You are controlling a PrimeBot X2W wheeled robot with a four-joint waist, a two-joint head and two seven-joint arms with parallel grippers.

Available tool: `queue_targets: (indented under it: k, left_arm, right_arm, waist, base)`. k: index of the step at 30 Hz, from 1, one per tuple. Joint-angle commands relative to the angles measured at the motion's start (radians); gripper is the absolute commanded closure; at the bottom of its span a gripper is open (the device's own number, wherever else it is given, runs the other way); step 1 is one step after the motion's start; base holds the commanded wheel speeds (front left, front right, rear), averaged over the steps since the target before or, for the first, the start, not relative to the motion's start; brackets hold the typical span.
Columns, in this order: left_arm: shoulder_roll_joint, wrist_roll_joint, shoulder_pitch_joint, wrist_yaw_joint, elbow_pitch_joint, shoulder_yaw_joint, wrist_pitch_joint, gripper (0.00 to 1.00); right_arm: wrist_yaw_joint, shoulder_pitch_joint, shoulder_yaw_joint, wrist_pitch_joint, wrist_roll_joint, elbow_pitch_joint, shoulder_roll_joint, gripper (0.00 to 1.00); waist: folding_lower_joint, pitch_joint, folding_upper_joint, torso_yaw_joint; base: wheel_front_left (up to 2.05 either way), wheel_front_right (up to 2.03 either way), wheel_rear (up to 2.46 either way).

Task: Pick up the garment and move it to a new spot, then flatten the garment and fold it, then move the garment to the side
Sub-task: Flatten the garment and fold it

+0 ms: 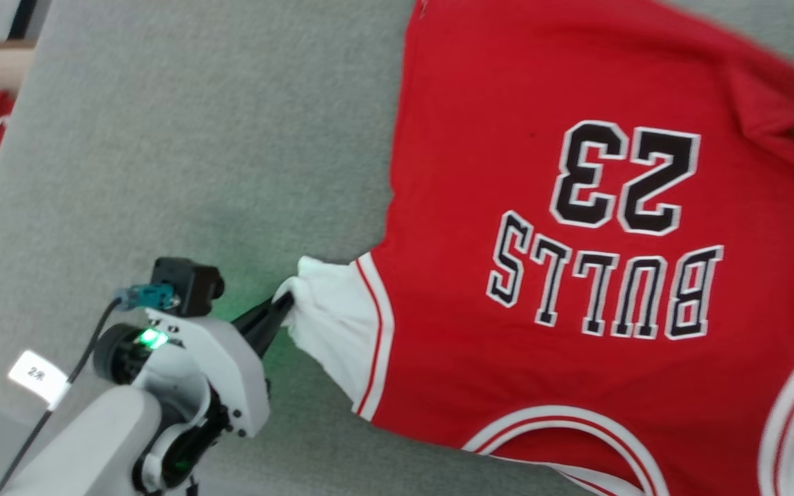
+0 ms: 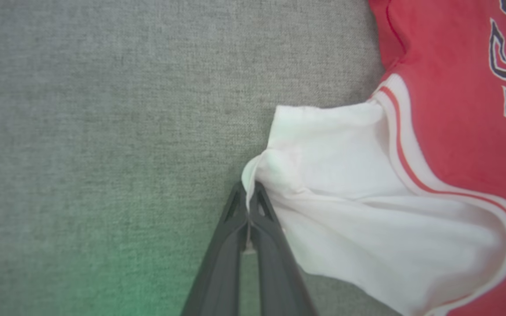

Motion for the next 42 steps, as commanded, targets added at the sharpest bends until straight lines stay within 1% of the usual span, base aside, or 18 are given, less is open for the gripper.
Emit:
queue_targets:
  k: [1, 5, 9, 12, 16, 19, 24, 27, 30, 31, 32, 33, 35, 37, 42]
  left_arm:
    - [0.015, -0.002, 0.027, 0.016, 0.017, -0.002, 0.01, 1.0]
    - [0.038, -0.002, 0.043, 0.032, -0.007, 0.009, 0.01, 1.0]
    - [0.053, -0.008, 0.06, 0.042, -0.028, 0.017, 0.01, 1.0]
    - [0.064, -0.011, 0.074, 0.049, -0.04, 0.019, 0.011, 1.0]
    - [0.076, -0.016, 0.094, 0.058, -0.055, 0.024, 0.005, 1.0]
    - [0.083, -0.016, 0.106, 0.061, -0.065, 0.025, 0.005, 1.0]
    - [0.088, -0.019, 0.116, 0.064, -0.075, 0.024, 0.001, 1.0]
    - [0.089, -0.021, 0.118, 0.06, -0.076, 0.023, -0.002, 1.0]
    - [0.088, -0.022, 0.117, 0.056, -0.074, 0.022, -0.003, 1.0]
    - [0.088, -0.023, 0.116, 0.053, -0.073, 0.022, -0.004, 1.0]
    - [0.086, -0.022, 0.113, 0.053, -0.071, 0.021, -0.006, 1.0]
    - [0.086, -0.022, 0.111, 0.051, -0.068, 0.02, -0.004, 1.0]
    - [0.083, -0.022, 0.108, 0.047, -0.065, 0.018, -0.006, 1.0]
    - [0.081, -0.023, 0.105, 0.043, -0.062, 0.016, -0.008, 1.0]
    - [0.074, -0.017, 0.103, 0.041, -0.058, 0.008, -0.011, 1.0]
  right_arm:
    - [-0.001, 0.036, 0.008, 0.01, 0.016, -0.019, -0.006, 1.0]
    - [-0.001, 0.17, -0.006, 0.041, 0.096, -0.187, -0.039, 1.0]
    - [-0.001, 0.324, -0.043, 0.08, 0.144, -0.335, -0.049, 1.0]
    - [-0.001, 0.443, -0.081, 0.112, 0.159, -0.438, -0.042, 1.0]
    - [-0.001, 0.607, -0.147, 0.148, 0.17, -0.552, -0.015, 1.0]
    - [-0.001, 0.726, -0.208, 0.166, 0.155, -0.615, 0.005, 1.0]
    - [-0.001, 0.907, -0.288, 0.197, 0.139, -0.685, 0.075, 1.0]
    - [-0.001, 0.981, -0.316, 0.188, 0.11, -0.695, 0.119, 1.0]
    - [-0.002, 1.013, -0.326, 0.141, 0.082, -0.671, 0.15, 1.0]
    - [-0.002, 1.011, -0.325, 0.11, 0.064, -0.661, 0.152, 0.85]
    - [-0.002, 1.007, -0.32, 0.084, 0.046, -0.649, 0.147, 0.55]
    - [-0.003, 1.002, -0.313, 0.065, 0.038, -0.636, 0.143, 0.01]
    - [-0.003, 0.981, -0.304, 0.04, 0.043, -0.622, 0.14, 0.0]
    - [-0.003, 0.966, -0.296, 0.03, 0.045, -0.631, 0.123, 0.0]
    - [-0.001, 0.91, -0.307, 0.013, 0.08, -0.729, 0.098, 0.0]
  waist:
    - [0.0, -0.056, 0.0, -0.058]
    - [0.0, -0.093, 0.0, -0.096]
    - [0.0, -0.126, 0.0, -0.129]
    - [0.0, -0.147, 0.0, -0.149]
    - [0.0, -0.167, 0.0, -0.17]
    - [0.0, -0.176, 0.0, -0.179]
    - [0.0, -0.18, 0.0, -0.185]
    - [0.0, -0.177, 0.0, -0.186]
    - [0.0, -0.172, 0.0, -0.188]
    - [0.0, -0.17, 0.0, -0.188]
    - [0.0, -0.169, 0.0, -0.188]
    - [0.0, -0.168, 0.0, -0.188]
    - [0.0, -0.168, 0.0, -0.187]
    - [0.0, -0.17, 0.0, -0.185]
    - [0.0, -0.173, 0.0, -0.172]
  base:
    - [0.0, 0.0, 0.0]
    - [0.0, 0.0, 0.0]
    - [0.0, 0.0, 0.0]
    - [0.0, 0.0, 0.0]
    - [0.0, 0.0, 0.0]
    - [0.0, 0.0, 0.0]
    - [0.0, 0.0, 0.0]
    - [0.0, 0.0, 0.0]
    - [0.0, 0.0, 0.0]
    - [0.0, 0.0, 0.0]
    - [0.0, 0.0, 0.0]
    - [0.0, 0.0, 0.0]
    - [0.0, 0.0, 0.0]
    - [0.0, 0.0, 0.0]
    - [0.0, 0.0, 0.0]
